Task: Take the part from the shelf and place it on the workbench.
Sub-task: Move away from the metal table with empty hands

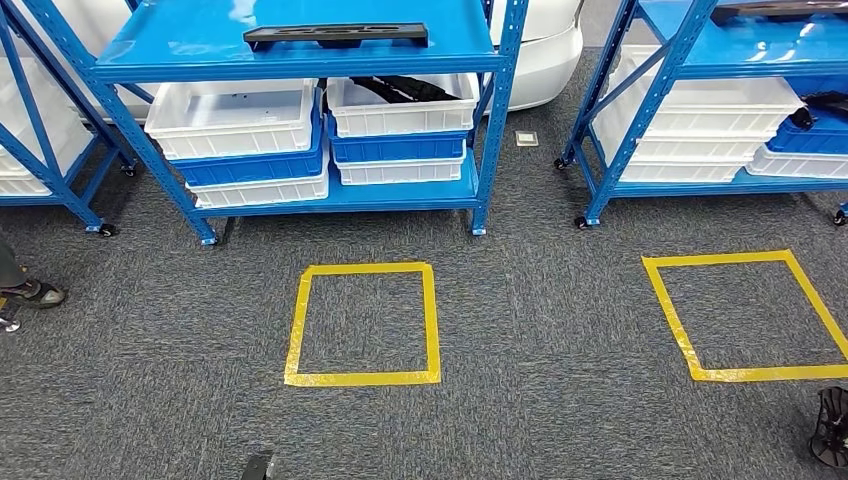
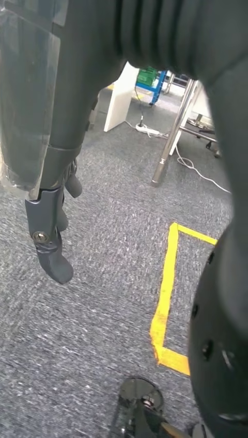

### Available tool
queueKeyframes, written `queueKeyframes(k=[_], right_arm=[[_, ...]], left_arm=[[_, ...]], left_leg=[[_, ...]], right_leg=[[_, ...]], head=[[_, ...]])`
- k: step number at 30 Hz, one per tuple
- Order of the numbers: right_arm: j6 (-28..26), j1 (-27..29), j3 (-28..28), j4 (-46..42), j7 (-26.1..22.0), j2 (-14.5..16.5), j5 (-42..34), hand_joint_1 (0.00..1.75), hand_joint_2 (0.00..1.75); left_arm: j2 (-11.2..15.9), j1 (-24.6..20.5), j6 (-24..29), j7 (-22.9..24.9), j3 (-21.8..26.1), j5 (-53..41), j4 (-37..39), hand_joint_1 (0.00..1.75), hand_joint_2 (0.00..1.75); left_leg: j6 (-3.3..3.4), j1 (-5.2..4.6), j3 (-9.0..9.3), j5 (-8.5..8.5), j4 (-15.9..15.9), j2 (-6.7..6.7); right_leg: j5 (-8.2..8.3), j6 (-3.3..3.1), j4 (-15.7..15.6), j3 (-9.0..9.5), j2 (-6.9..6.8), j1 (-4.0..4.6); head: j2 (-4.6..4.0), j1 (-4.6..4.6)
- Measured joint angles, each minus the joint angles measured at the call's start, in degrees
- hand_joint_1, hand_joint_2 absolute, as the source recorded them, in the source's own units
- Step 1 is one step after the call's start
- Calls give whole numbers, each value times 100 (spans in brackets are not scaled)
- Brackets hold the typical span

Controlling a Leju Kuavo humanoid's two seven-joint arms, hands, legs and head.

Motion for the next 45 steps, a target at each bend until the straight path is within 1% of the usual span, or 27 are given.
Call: queueKeyframes(k=[9, 13, 15, 16, 17, 18, 20, 21, 22, 23, 25, 26, 27, 29, 30, 31, 32, 33, 35, 36, 37, 38, 40, 41, 42, 43, 45], right_arm=[[194, 0, -2, 0, -44, 4, 31, 0, 0], [267, -5, -2, 0, -64, 21, 73, 0, 0], [293, -16, -2, 0, -73, 23, 93, 0, 0], [298, -22, -2, 0, -79, 21, 102, 0, 0], [298, -25, -2, 0, -85, 20, 109, 0, 0], [298, -25, -1, 0, -90, 18, 115, 0, 0], [298, -20, -1, 0, -96, 17, 120, 0, 0], [297, -14, -1, 0, -97, 17, 122, 0, 0], [297, -8, -1, 0, -98, 16, 126, 0, 0], [296, -3, -1, 0, -101, 14, 133, 0, 0], [296, -6, -2, 0, -110, 6, 150, 0, 0], [296, -9, -2, 0, -115, 3, 157, 0, 0], [298, -13, -1, 0, -121, 3, 160, 0, 0], [303, -20, 0, 0, -133, 7, 170, 0, 0], [306, -23, 1, 0, -139, 14, 180, 0, 0], [309, -24, 1, 0, -143, 17, 189, 0, 0], [312, -22, 1, 0, -145, 21, 196, 0, 0], [316, -20, 1, 0, -147, 26, 201, 0, 0], [320, -17, 1, 0, -149, 30, 203, 0, 0], [321, -16, 1, 0, -149, 33, 203, 0, 0], [322, -16, 1, 0, -149, 35, 204, 0, 0], [322, -17, 1, 0, -149, 39, 205, 0, 0], [322, -19, 1, 0, -149, 48, 209, 0, 0], [322, -20, 1, 0, -149, 52, 210, 0, 0], [322, -21, 1, 0, -149, 54, 211, 0, 0], [322, -21, 1, 0, -149, 55, 211, 0, 0], [322, -22, 1, 0, -149, 55, 211, 0, 0]], left_arm=[[-1, -2, 0, -19, 1, -18, 0, 0, 0], [5, -4, 1, -33, 2, -26, 0, 0, 0], [5, -7, 1, -38, 2, -26, -1, 0, 0], [2, -10, 1, -42, 2, -26, -2, 0, 0], [-1, -16, 1, -46, 2, -26, -2, 0, 0], [-3, -20, 1, -50, 2, -26, -2, 0, 0], [-4, -23, 1, -52, 3, -26, -2, 0, 0], [-4, -20, 1, -52, 4, -25, -2, 0, 0], [-4, -17, 1, -52, 4, -25, -1, 0, 0], [-5, -17, 1, -52, 4, -24, -1, 0, 0], [-9, -22, 1, -54, 4, -24, 0, 0, 0], [-10, -26, 1, -56, 4, -25, 0, 0, 0], [-11, -28, 1, -58, 4, -25, 0, 0, 0], [-10, -27, 1, -61, 6, -26, 0, 0, 0], [-7, -23, 1, -61, 9, -26, 0, 0, 0], [-3, -20, 1, -61, 11, -26, 0, 0, 0], [-1, -20, 0, -60, 13, -26, 0, 0, 0], [1, -22, -1, -60, 15, -27, 0, 0, 0], [0, -23, -2, -59, 16, -28, 0, 0, 0], [0, -20, -2, -58, 19, -28, 0, 0, 0], [0, -17, -1, -57, 22, -28, 0, 0, 0], [1, -16, -1, -56, 26, -28, 0, 0, 0], [6, -22, 1, -55, 33, -31, 0, 0, 0], [9, -30, 1, -55, 35, -32, 0, 0, 0], [10, -39, 1, -54, 37, -33, 0, 0, 0], [11, -47, 1, -54, 39, -33, 0, 0, 0], [13, -53, 1, -52, 40, -33, 0, 0, 0]], left_leg=[[7, -41, -4, -3, 11, 0], [72, -60, -31, -29, 51, -5], [124, -50, -2, 9, -17, -7], [160, -38, 21, 43, -71, -8], [194, -22, 40, 78, -123, -11], [216, -9, 44, 102, -152, -12], [232, -15, 17, 114, -156, -29], [230, -17, 8, 116, -153, -45], [226, -19, 3, 119, -150, -64], [215, -19, 3, 121, -143, -94], [172, -30, -9, 113, -106, -158], [134, -42, -23, 96, -72, -189], [97, -54, -41, 78, -39, -212], [31, -49, -67, 54, 0, -247], [4, -31, -76, 45, 20, -249], [-30, -11, -104, -9, 94, -220], [-72, 10, -174, -124, 263, -174], [-116, 35, -296, -297, 546, -117], [-204, 90, -659, -677, 1310, -40], [-238, 121, -806, -765, 1595, -23], [-265, 150, -868, -744, 1693, -8], [-283, 177, -805, -608, 1544, 12], [-287, 208, -419, -208, 765, 143], [-271, 198, -234, -69, 402, 211], [-242, 179, -124, -4, 178, 257], [-213, 155, -90, -2, 90, 273], [-172, 126, -115, -12, 105, 218]], right_leg=[[4, 6, -7, 4, 0, -9], [21, 42, -32, 17, -3, -73], [15, 65, -26, 15, -12, -61], [-35, 61, 52, -26, -17, -50], [-148, 35, 253, -128, -19, -39], [-316, -6, 592, -301, -21, -33], [-664, -57, 1434, -728, -19, -30], [-737, -45, 1704, -864, -19, -30], [-734, -16, 1793, -906, -19, -30], [-618, 32, 1574, -788, -17, -30], [-310, 98, 725, -350, 38, -33], [-171, 91, 320, -147, 73, -29], [-110, 54, 113, -47, 103, -24], [-71, -45, 32, 7, 96, -11], [-59, -84, 27, 22, 73, -32], [-46, -126, 21, 39, 49, -52], [-35, -168, 15, 47, 22, -71], [-29, -204, 10, 53, -6, -84], [-36, -240, 13, 54, -62, -69], [-41, -246, 14, 53, -91, -66], [-49, -245, 16, 55, -118, -67], [-59, -238, 17, 65, -144, -72], [-88, -202, 16, 105, -193, -80], [-104, -174, 16, 124, -220, -61], [-118, -142, 16, 135, -246, -44], [-129, -111, 14, 137, -272, -24], [-139, -72, 11, 134, -304, -9]], head=[[0, 1], [-1, -5], [0, -3], [0, -2], [0, 5], [-1, 13], [-1, 23], [-1, 22], [-1, 21], [-1, 23], [-1, 27], [0, 23], [1, 16], [1, 4], [0, 6], [0, 1], [0, -17], [0, -30], [0, -59], [0, -58], [0, -61], [0, -60], [-1, -66], [-1, -66], [0, -66], [0, -66], [0, -63]])
